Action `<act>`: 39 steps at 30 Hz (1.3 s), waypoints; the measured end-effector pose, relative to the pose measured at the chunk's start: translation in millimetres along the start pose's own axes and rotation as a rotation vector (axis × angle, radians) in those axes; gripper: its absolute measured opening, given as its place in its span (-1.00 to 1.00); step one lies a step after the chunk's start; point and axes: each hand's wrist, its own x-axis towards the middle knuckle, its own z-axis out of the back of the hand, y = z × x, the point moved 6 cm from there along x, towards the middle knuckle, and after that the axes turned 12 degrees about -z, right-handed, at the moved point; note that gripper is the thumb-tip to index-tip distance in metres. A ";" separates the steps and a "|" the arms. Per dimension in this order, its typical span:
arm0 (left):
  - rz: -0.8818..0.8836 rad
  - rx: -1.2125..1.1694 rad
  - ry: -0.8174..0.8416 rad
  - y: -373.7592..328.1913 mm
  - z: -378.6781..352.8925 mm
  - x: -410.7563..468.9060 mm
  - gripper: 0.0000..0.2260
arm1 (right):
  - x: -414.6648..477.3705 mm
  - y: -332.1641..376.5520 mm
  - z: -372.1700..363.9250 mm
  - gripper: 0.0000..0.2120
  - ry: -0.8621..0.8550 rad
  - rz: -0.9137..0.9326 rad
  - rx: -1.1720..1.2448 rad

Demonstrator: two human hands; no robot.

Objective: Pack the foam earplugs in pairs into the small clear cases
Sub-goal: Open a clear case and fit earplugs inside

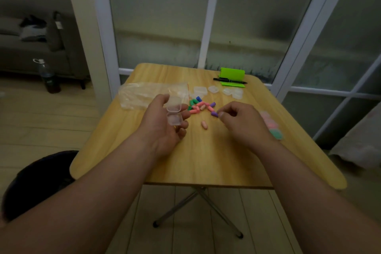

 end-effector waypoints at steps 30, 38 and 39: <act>0.074 -0.030 0.255 36.0 -33.3 -1.1 -0.50 | -47.4 41.5 -0.7 -0.95 0.024 0.351 -0.064; 0.089 -0.110 0.322 45.6 -44.4 4.7 -0.48 | -50.6 36.3 -10.1 -0.94 0.045 0.361 -0.225; 0.087 -0.103 0.321 44.8 -43.5 5.0 -0.49 | -50.3 36.4 -10.3 -0.95 0.048 0.362 -0.229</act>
